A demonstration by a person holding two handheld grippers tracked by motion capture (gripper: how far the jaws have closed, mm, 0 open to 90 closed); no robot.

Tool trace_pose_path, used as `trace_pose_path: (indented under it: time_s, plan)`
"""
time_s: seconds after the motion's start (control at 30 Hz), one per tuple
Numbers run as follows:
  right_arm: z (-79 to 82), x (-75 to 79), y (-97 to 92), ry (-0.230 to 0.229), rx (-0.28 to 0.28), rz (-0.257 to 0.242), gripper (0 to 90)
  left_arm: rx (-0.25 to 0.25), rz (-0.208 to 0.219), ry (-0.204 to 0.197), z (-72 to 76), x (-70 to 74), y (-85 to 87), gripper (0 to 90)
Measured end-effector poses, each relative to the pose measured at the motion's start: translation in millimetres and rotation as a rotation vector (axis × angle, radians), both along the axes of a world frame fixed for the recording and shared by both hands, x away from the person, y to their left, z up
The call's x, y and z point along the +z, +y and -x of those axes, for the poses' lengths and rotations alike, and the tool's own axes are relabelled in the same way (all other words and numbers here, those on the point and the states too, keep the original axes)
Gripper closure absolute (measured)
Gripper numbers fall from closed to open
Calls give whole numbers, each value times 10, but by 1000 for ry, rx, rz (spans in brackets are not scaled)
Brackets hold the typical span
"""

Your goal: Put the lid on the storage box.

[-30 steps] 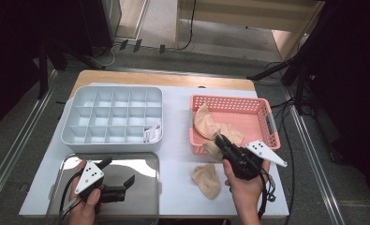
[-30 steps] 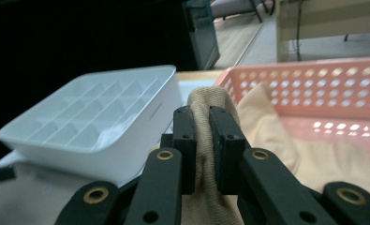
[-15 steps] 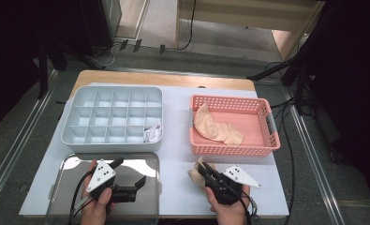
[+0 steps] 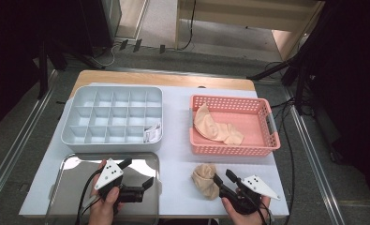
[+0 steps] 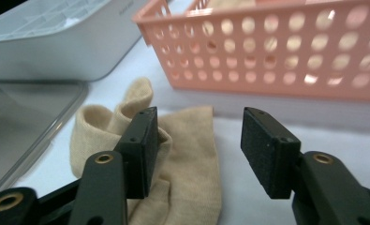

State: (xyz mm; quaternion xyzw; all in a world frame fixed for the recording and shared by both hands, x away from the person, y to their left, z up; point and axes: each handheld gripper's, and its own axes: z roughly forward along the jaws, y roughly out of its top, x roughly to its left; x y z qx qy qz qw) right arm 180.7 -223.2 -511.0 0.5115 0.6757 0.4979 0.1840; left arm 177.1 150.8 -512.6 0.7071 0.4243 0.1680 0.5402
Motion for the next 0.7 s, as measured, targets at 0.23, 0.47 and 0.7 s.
trace_pose_path:
  time_s: [0.23, 0.47, 0.7]
  plan:
    - [-97, -150, 70, 109, 39, -22, 463, 2, 3, -1, 37, 0, 35, 0]
    - [-97, -191, 313, 148, 76, 71, 807, 5, 9, 3, 50, -10, 42, 0]
    - [-111, -59, -86, 130, 10, -9, 831, -7, 11, 2, 56, -4, 26, 0]
